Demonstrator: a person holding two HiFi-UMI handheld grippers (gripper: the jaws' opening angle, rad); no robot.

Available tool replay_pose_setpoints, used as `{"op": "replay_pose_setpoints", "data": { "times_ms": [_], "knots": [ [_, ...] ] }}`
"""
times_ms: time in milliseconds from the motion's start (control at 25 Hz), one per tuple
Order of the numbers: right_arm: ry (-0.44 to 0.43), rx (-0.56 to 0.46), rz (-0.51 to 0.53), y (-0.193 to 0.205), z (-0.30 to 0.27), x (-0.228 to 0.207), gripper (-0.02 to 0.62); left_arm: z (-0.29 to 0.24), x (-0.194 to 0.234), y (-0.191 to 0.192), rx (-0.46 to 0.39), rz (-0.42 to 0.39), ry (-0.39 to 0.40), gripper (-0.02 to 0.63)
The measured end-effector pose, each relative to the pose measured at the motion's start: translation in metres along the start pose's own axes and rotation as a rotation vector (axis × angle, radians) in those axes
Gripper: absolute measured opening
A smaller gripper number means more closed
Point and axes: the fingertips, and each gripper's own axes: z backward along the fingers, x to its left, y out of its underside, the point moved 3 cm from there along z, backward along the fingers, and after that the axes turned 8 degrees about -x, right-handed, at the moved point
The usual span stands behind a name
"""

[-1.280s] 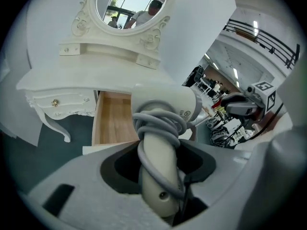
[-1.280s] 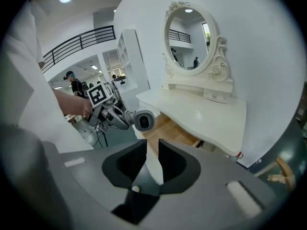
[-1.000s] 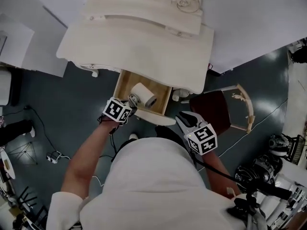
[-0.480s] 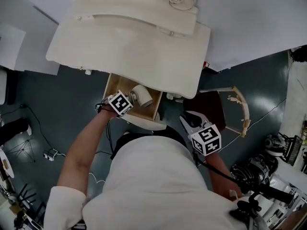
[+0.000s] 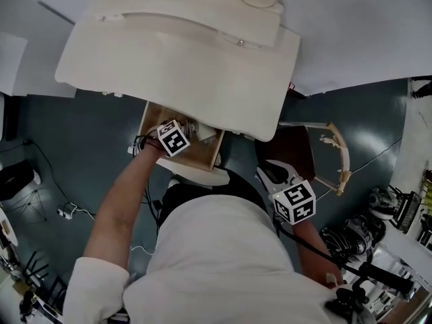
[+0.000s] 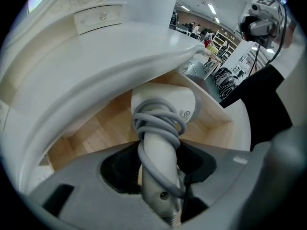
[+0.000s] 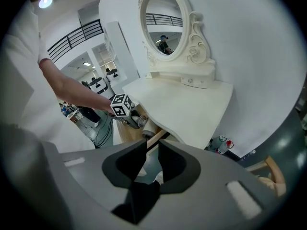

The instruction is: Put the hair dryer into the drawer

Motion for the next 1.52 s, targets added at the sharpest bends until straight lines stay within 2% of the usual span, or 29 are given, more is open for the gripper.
{"op": "replay_pose_setpoints", "data": {
  "times_ms": [160, 680, 1120, 1280, 1520],
  "knots": [
    [0.000, 0.030, -0.008, 0.007, 0.004, -0.006, 0.078, -0.009, 0.006, -0.001, -0.040, -0.039, -0.040, 0.209],
    [-0.005, 0.099, -0.017, 0.025, 0.010, -0.022, 0.078, -0.033, 0.024, -0.012, -0.195, -0.044, -0.089, 0.210],
    [-0.016, 0.102, -0.007, 0.026, 0.008, -0.020, 0.078, -0.043, 0.022, 0.002, -0.137, -0.063, -0.090, 0.222],
    [-0.017, 0.098, -0.004, 0.027, 0.006, -0.019, 0.078, -0.038, 0.026, -0.001, -0.143, -0.058, -0.102, 0.258],
    [-0.034, 0.064, 0.011, 0.017, -0.004, -0.001, 0.078, -0.010, 0.024, 0.001, -0.162, -0.072, -0.104, 0.264]
  ]
}}
